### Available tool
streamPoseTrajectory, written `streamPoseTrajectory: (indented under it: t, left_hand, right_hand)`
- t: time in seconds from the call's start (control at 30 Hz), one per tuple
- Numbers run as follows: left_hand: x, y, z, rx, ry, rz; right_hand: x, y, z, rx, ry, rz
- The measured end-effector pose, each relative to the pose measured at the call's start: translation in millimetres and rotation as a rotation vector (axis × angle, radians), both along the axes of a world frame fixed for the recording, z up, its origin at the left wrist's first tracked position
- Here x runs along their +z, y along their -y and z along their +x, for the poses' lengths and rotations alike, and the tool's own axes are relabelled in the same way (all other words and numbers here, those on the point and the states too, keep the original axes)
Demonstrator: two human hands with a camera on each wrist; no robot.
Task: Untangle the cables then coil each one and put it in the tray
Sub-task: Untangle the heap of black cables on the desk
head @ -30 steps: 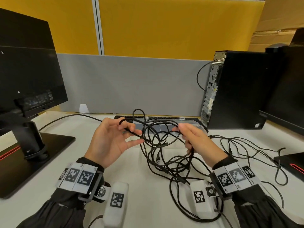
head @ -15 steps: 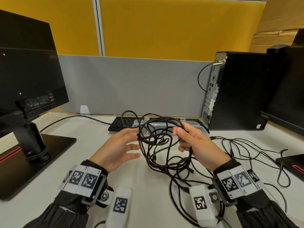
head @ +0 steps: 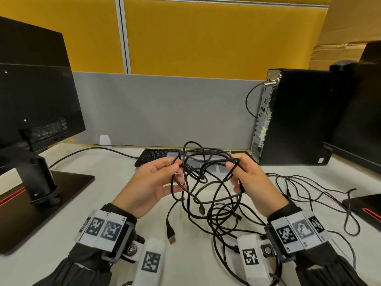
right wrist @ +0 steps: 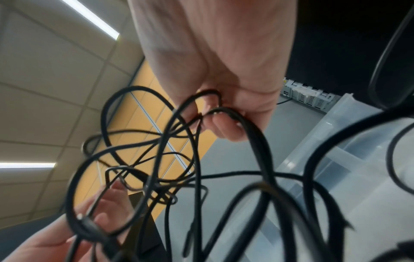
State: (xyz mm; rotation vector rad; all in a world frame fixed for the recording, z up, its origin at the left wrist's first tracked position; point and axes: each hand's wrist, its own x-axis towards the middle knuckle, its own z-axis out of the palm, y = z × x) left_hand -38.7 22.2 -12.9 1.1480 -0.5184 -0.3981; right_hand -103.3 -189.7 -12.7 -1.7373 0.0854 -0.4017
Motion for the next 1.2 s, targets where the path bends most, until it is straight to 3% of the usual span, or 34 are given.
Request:
streamPoseTrajectory:
  t: [0.13, 0.23, 0.3, 0.43, 0.53, 0.6, 0.8, 0.93, 1.07, 1.1, 1.2]
  left_hand:
    - [-1, 2, 1, 0.008, -0.015, -0.031]
    - [-2, 3, 0, -0.008, -0.022, -0.048]
    - [-3, 4, 1, -0.007, -0.038, -0.061]
    - [-5, 5, 0, -0.044, -0.064, -0.079]
    - [-5, 6, -2, -0.097, -0.059, -0.060]
    - [-6, 5, -3, -0.122, -0.062, -0.051]
    - [-3, 2, -2, -0.186, -0.114, -0.068]
    - [-2, 3, -6, -0.241, -0.129, -0.127]
    - [-2, 4, -9, -0.290, -0.126, -0.106]
    - [-2, 3, -8, -0.282, -0.117, -0.088]
    - [-2, -2, 1, -0.203, -0.124, -0.066]
  right_hand:
    - [0, 6, 2, -0.094, 0.033, -0.058]
    - [9, 0, -6, -0.179, 0.282, -0.208]
    - [21, -12, -15, -0.130, 0.391, -0.323]
    - [34, -38, -15, 0.092, 0.130, -0.901]
    - [35, -51, -4, 0.037, 0.116, -1.102]
    - [37, -56, 3, 0.009, 0.124, -1.119]
    - [45, -56, 7, 0.156, 0.033, -1.018]
    - [44, -67, 1, 0.139, 0.033, -1.126]
    - [41, -77, 2, 0.095, -0.015, -1.406]
    - [43, -75, 0, 0.096, 0.021, -1.371]
    - [51, -57, -2, 0.120, 0.156, -0.994]
